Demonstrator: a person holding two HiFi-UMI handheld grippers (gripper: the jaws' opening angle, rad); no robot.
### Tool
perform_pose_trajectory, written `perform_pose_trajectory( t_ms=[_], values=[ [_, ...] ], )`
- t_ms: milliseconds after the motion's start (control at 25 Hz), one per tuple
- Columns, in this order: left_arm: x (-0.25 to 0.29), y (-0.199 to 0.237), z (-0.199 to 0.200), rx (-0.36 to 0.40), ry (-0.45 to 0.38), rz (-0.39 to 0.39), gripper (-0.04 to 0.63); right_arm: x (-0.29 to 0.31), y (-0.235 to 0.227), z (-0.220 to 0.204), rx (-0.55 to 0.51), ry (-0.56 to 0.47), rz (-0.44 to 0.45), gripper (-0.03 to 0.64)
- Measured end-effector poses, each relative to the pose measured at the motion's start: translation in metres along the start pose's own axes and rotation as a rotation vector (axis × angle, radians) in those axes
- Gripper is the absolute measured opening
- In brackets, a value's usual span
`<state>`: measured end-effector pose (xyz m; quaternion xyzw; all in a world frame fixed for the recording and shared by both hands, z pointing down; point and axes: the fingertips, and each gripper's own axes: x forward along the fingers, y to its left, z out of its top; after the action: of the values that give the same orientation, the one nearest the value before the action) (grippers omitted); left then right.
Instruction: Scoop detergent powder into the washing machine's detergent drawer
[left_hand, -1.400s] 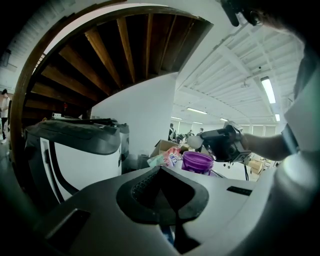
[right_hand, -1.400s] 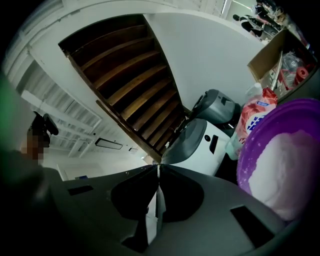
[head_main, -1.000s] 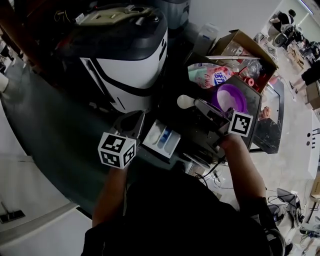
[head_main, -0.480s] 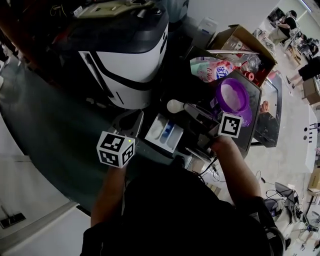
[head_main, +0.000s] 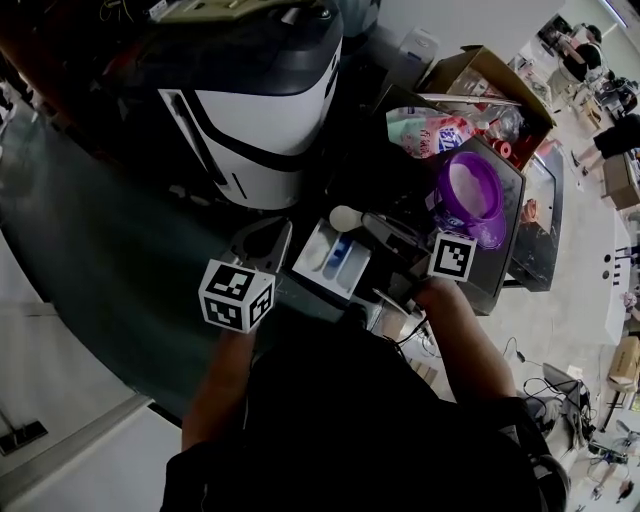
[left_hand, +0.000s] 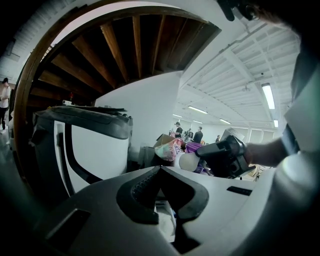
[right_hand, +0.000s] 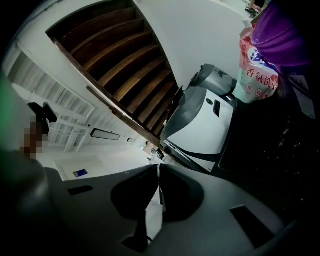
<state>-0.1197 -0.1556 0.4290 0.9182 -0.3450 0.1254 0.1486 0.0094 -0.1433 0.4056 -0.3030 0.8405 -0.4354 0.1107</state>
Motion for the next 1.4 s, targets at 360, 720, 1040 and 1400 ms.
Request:
perform_pose_trajectory(
  t_ms=[360,720,1040,1400],
  values=[
    [0.003,-0.001,-0.022,-0.03,0.027,-0.012,0.008,0.003,-0.026,-0.028,0.023,0.033,-0.045,0.02],
    [0.008,0.009,-0.043,-0.067,0.052,-0.002,0.008,0.014,-0.059,-0.05,0.019,0.092,-0.133,0.02],
    [0.015,0.006,-0.058,-0.091,0.073,-0.004,0.008,0.021,-0.088,-0.072,-0.092,0.198,-0.22,0.02],
    [0.017,0.003,-0.064,-0.115,0.071,0.005,0.008,0.028,-0.102,-0.086,-0.297,0.319,-0.298,0.02]
  ],
)
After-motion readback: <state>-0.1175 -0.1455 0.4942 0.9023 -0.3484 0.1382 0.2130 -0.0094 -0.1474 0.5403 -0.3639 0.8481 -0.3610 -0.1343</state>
